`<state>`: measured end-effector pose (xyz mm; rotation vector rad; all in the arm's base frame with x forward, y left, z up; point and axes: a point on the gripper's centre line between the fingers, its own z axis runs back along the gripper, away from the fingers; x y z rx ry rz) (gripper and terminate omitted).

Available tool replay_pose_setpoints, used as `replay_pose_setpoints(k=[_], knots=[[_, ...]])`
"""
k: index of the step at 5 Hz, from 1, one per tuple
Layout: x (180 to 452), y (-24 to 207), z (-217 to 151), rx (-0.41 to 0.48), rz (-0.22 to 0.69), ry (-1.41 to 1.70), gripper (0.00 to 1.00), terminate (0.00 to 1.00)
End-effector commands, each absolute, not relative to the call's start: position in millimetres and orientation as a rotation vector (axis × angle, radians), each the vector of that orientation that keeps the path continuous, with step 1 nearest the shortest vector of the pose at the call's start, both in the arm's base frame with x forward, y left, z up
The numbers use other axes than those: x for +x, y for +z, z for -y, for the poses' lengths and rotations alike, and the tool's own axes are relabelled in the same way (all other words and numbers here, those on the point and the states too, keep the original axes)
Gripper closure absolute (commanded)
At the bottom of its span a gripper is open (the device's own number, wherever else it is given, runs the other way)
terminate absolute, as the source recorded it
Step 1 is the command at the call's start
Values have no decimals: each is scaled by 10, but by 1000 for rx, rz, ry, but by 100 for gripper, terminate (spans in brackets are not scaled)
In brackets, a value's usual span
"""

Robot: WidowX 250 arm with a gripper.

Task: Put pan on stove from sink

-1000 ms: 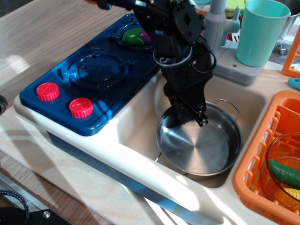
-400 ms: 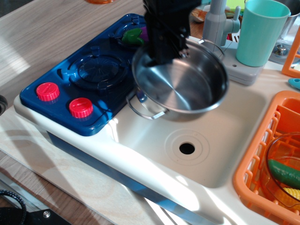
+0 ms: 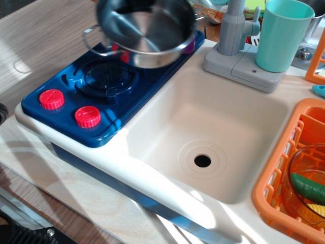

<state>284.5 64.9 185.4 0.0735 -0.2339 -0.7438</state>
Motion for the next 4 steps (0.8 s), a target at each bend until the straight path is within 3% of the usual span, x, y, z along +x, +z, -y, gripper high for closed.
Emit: replay_pose_setpoints(k=[1, 3, 4], knots=[[2866, 1835, -994, 104, 341, -787, 100, 0], [2717, 1679, -1079, 72, 373, -764, 100, 0], [2584, 1602, -998, 15, 370, -727, 100, 0]])
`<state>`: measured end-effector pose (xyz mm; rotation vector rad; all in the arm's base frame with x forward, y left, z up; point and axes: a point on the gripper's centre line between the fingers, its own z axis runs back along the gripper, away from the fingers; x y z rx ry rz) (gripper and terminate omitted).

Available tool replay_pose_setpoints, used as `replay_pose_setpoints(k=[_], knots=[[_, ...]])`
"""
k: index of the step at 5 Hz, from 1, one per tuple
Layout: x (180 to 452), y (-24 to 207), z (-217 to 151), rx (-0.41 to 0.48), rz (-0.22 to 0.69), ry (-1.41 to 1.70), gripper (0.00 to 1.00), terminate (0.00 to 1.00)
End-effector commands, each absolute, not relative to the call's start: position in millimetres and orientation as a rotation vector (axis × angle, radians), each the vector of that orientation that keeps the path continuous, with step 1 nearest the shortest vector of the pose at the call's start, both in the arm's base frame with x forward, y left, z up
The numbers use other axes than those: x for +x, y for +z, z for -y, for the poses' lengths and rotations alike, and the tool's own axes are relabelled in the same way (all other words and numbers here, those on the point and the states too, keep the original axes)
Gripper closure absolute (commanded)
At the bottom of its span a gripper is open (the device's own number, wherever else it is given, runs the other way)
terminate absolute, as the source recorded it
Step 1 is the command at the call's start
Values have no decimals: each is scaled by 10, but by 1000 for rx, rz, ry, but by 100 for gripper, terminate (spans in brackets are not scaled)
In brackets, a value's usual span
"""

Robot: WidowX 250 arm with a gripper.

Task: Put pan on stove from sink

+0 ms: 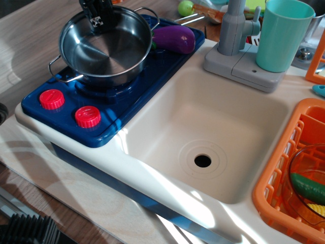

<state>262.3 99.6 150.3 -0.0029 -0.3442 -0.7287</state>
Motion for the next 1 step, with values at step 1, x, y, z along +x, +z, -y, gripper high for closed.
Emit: replay_pose_setpoints(k=[1], knots=[[2471, 1559, -824, -15, 353, -691, 0, 100]])
